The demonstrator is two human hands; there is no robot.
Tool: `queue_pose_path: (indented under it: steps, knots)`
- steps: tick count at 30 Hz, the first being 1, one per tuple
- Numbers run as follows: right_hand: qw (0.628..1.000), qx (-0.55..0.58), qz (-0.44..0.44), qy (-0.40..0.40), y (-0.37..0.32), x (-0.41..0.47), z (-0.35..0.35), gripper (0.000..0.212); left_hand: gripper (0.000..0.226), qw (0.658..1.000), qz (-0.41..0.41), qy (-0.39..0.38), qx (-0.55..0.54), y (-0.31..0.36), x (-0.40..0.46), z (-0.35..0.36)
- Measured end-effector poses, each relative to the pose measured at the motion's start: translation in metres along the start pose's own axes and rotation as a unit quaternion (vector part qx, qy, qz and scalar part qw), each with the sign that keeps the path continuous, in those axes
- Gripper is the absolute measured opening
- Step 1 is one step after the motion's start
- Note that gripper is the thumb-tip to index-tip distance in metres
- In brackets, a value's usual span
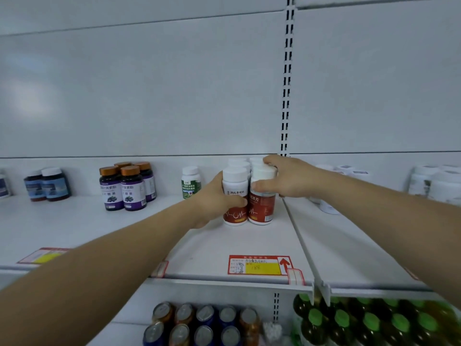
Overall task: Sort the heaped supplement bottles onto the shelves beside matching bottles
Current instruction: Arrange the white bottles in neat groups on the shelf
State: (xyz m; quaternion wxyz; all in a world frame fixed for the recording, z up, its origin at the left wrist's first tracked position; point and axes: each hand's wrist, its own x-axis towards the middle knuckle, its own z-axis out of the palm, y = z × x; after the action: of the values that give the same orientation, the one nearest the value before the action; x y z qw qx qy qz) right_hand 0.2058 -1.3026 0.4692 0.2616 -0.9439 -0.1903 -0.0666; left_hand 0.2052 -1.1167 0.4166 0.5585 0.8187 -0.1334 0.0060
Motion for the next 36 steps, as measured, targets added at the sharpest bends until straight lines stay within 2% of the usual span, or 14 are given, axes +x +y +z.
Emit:
queue_pose_path:
  steps: [6, 10, 15, 21, 36]
  knots:
    - [1.000, 0.005, 0.001, -0.005, -0.003, -0.008, 0.002, 0.080, 0.069, 1.000, 0.010, 0.007, 0.029, -0.006, 0.000, -0.002]
    - [1.000, -0.005, -0.002, 0.026, -0.005, -0.013, 0.005, 0.080, 0.081, 0.999, 0.006, 0.027, 0.044, -0.010, -0.002, -0.001]
    - [0.999, 0.017, 0.005, 0.029, -0.005, -0.016, 0.006, 0.072, 0.090, 0.998, 0.003, 0.033, 0.048, -0.009, -0.001, 0.000]
    - [0.998, 0.060, 0.019, 0.011, -0.002, -0.017, 0.007, 0.077, 0.089, 0.998, 0.002, 0.039, 0.046, -0.009, -0.001, 0.005]
    - [1.000, 0.015, -0.004, 0.022, 0.000, -0.018, 0.009, 0.078, 0.083, 0.996, -0.019, 0.049, 0.077, -0.009, 0.000, 0.004]
